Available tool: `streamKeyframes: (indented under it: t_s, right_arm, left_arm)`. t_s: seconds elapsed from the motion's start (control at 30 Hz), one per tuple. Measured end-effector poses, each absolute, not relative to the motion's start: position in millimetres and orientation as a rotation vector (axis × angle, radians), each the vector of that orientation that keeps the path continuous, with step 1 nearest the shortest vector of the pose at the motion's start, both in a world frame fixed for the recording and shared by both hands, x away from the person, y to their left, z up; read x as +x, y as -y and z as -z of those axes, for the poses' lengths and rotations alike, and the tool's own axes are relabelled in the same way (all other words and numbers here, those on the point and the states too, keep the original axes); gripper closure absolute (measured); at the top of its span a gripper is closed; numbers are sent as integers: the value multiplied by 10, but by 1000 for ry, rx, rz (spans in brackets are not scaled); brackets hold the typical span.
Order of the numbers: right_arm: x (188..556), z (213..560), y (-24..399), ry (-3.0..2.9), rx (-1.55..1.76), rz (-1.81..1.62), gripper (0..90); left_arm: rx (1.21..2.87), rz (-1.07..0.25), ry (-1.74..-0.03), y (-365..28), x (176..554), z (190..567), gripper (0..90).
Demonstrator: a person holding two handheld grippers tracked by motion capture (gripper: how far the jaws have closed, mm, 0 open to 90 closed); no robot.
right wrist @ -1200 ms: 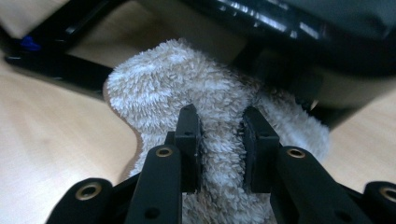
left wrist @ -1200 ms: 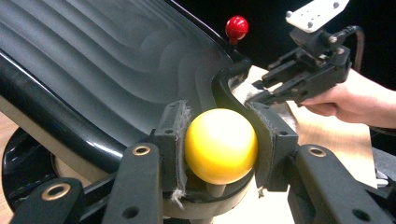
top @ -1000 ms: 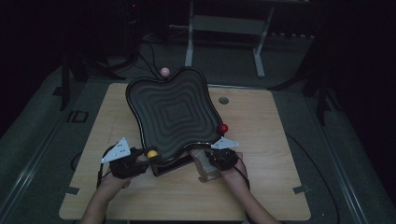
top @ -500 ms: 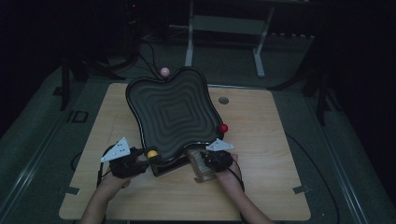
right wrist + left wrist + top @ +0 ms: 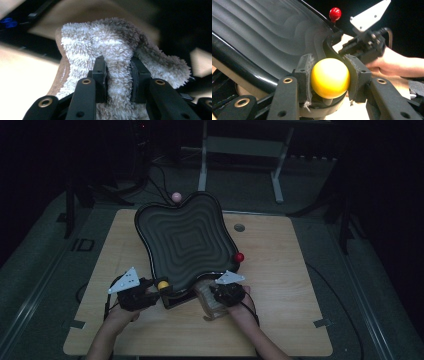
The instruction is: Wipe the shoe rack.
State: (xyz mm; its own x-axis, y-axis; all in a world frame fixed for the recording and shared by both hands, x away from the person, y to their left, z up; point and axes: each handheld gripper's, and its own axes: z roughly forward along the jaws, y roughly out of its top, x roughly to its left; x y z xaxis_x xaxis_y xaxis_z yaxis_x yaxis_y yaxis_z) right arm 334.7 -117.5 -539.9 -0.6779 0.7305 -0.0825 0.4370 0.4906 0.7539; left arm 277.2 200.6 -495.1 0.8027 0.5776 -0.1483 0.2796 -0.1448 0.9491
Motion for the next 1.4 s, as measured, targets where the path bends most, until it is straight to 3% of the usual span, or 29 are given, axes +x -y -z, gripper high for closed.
streamKeyframes:
  t_s: [0.47, 0.63, 0.8, 0.97, 1.17, 1.4]
  right_arm:
    - [3304, 5433, 1045, -2324, 993, -1035, 702]
    - [3179, 5445, 906, -2395, 862, -1052, 701]
    - [3283, 5423, 910, -2326, 976, -1041, 696]
    - [3103, 5456, 709, -2415, 816, -1077, 696]
    - [3228, 5444, 761, -2333, 934, -1051, 697]
    - [3067, 5412, 560, -2434, 728, -1029, 695]
  left_arm:
    - [1737, -295, -666, -2001, 2775, 4954, 595]
    - [1739, -295, -666, -2001, 2775, 4953, 595]
    - [1740, -294, -667, -1998, 2773, 4951, 595]
    - [1738, -290, -665, -2002, 2776, 4953, 596]
    - [1736, -287, -664, -2002, 2777, 4956, 596]
    - [1739, -292, -665, -1998, 2772, 4952, 596]
